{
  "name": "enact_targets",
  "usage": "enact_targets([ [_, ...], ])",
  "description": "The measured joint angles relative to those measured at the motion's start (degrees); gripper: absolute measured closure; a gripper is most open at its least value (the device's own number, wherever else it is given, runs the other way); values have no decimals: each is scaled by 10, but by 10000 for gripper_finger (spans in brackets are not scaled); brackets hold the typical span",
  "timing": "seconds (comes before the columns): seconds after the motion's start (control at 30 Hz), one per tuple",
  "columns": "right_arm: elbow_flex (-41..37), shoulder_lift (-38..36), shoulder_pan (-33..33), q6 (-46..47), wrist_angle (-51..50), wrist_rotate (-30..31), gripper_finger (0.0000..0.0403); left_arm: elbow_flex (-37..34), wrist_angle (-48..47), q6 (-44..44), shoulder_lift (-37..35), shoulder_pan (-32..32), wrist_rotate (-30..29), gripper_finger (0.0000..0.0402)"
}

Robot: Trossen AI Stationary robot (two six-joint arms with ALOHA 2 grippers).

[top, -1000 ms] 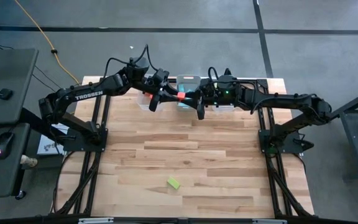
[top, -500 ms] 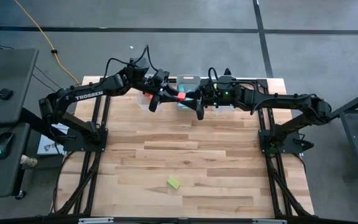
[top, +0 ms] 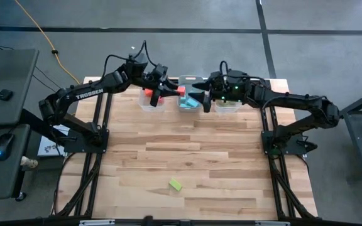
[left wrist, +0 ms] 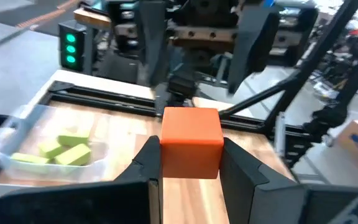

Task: Sort & place blocks by color
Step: Put the orange block into the left transparent bin

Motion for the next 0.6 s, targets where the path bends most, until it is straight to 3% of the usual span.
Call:
enact_targets([
  [0.13,0,-18,-10,9,-10,0,159,0,-31,49,0,30,-48,332],
  [0.43,0,-23,-11,10,-26,3,159,1,-178,215,5,96,-283,331],
  [0.6,0,-23,-11,11,-31,25,159,1,-243,215,30,136,-298,330],
])
